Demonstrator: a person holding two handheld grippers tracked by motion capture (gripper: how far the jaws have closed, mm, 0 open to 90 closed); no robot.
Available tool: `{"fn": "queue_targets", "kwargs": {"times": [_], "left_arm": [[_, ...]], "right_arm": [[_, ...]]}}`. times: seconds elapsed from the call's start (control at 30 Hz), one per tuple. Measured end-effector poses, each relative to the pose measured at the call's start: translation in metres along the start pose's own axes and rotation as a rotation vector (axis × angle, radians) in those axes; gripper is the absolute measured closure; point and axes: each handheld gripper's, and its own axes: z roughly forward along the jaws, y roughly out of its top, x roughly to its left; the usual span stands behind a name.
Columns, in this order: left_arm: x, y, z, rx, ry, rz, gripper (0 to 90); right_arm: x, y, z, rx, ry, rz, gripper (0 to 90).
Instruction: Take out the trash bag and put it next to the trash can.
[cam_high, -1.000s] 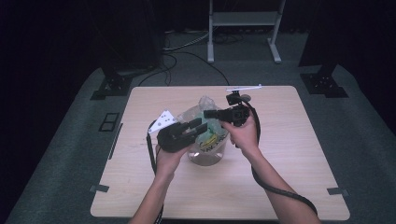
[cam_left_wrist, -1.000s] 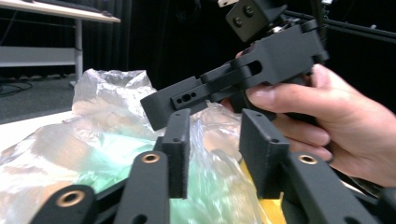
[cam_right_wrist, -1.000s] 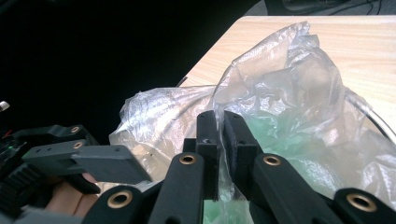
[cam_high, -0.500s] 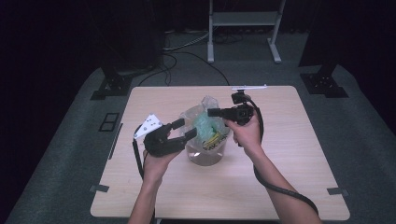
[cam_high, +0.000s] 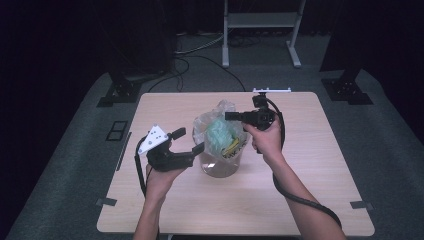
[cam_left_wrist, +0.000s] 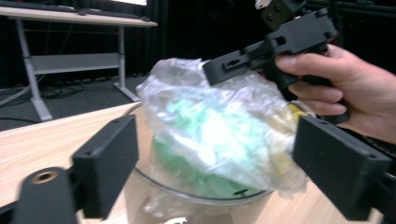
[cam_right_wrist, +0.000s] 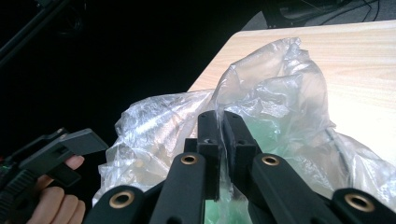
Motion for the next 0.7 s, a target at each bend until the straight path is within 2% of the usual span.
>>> {"fn": "queue_targets", "kwargs": {"times": [0.47,0.57,0.6,0.7], "left_arm": [[0.020,-0.012,-0.010,0.009,0.051,-0.042,8.2],[0.023,-0.015,-0.009,0.026,0.067,-0.037,8.2],[0.027,-0.020,-0.007,0.039,0.069,-0.051,8.2],[0.030,-0.024,-0.005,0.053,0.077,-0.057,8.3]], "right_arm": [[0.003,0.014,-0.019,-0.060,0.031,0.021,87.2],[0.004,0.017,-0.022,-0.073,0.042,0.024,87.2],[0.005,0.018,-0.024,-0.075,0.043,0.025,87.2],[0.007,0.020,-0.027,-0.084,0.046,0.019,87.2]]}}
